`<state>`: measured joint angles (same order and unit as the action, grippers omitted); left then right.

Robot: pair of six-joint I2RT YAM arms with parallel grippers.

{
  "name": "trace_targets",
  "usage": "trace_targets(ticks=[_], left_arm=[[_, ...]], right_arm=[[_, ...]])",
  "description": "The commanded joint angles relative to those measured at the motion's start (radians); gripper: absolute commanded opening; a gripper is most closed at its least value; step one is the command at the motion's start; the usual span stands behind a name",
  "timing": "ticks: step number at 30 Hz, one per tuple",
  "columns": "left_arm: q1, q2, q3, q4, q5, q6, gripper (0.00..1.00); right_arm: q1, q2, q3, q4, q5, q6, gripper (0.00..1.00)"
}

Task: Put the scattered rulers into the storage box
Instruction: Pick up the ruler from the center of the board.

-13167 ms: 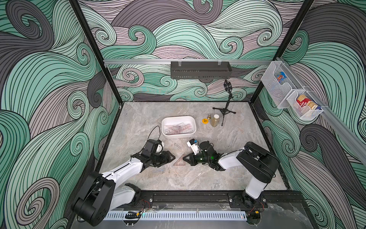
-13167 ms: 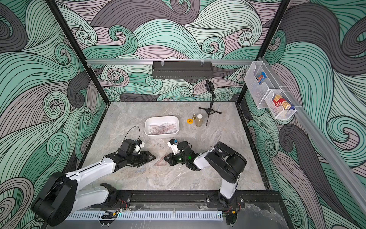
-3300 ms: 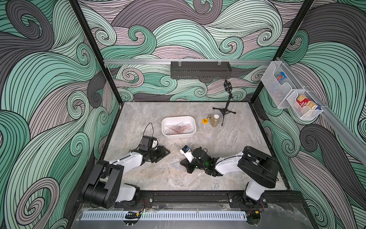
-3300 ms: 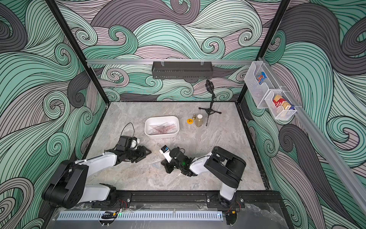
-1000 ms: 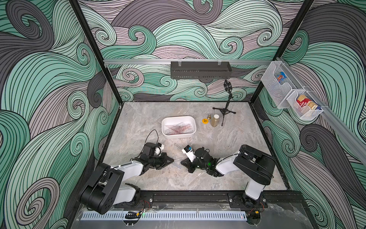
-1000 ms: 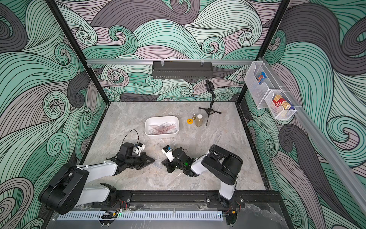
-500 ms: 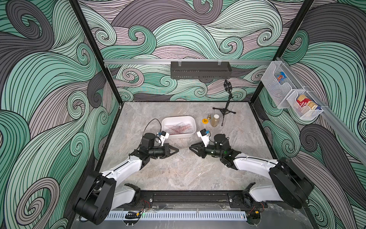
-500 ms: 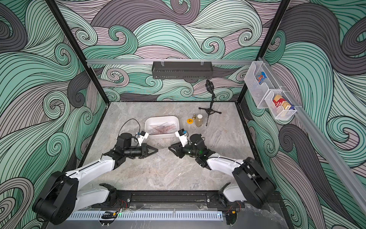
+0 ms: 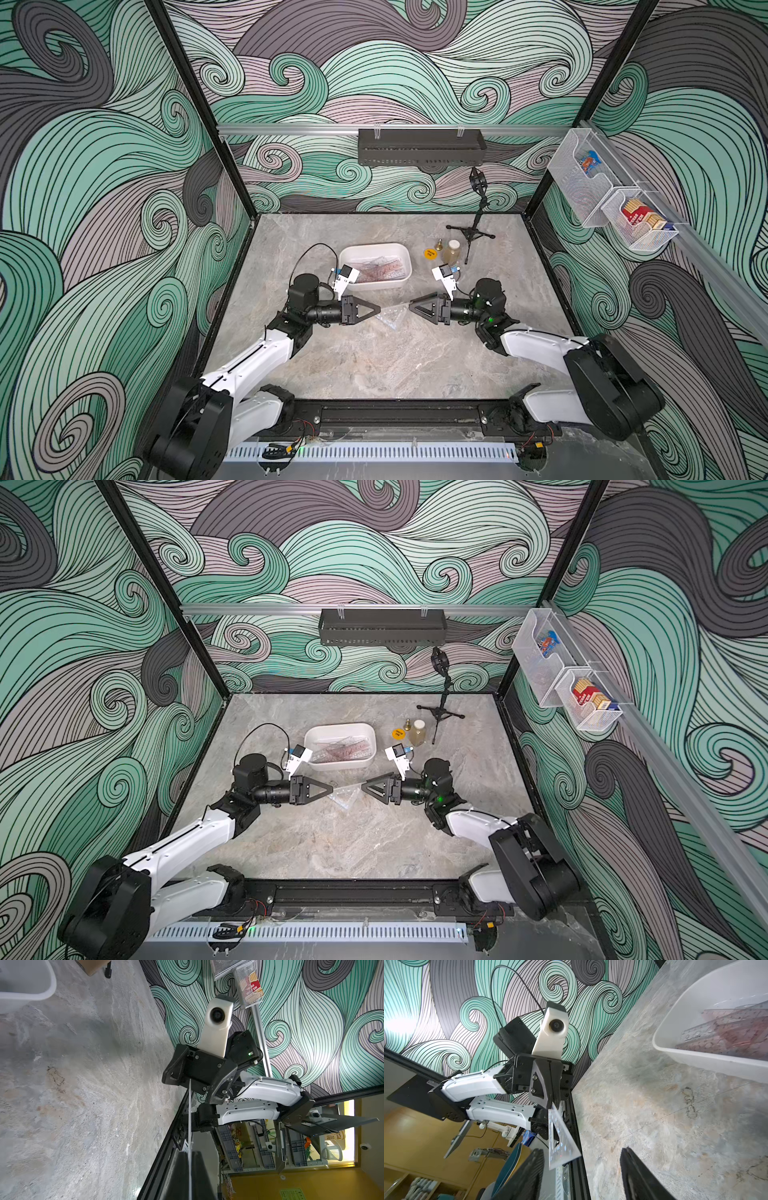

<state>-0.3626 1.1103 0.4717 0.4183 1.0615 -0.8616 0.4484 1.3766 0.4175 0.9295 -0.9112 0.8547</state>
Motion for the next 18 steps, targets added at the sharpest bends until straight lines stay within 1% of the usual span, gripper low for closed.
trace_targets(ticks=[1, 13, 16, 18], left_arm=[[0.000, -0.009, 0.014, 0.065, 0.034, -0.027, 0.00], [0.000, -0.007, -0.005, 0.098, 0.032, -0.051, 0.00], [0.000, -0.007, -0.008, 0.095, 0.033, -0.048, 0.00], [0.000, -0.007, -0.006, 0.093, 0.033, -0.042, 0.00]], right_arm=[[0.000, 0.026, -0.008, 0.247, -0.085, 0.157, 0.55], [0.016, 0.177, -0.011, 0.657, -0.116, 0.418, 0.19], [0.020, 0.203, -0.008, 0.698, -0.114, 0.448, 0.11], [0.022, 0.212, -0.006, 0.694, -0.111, 0.448, 0.03]])
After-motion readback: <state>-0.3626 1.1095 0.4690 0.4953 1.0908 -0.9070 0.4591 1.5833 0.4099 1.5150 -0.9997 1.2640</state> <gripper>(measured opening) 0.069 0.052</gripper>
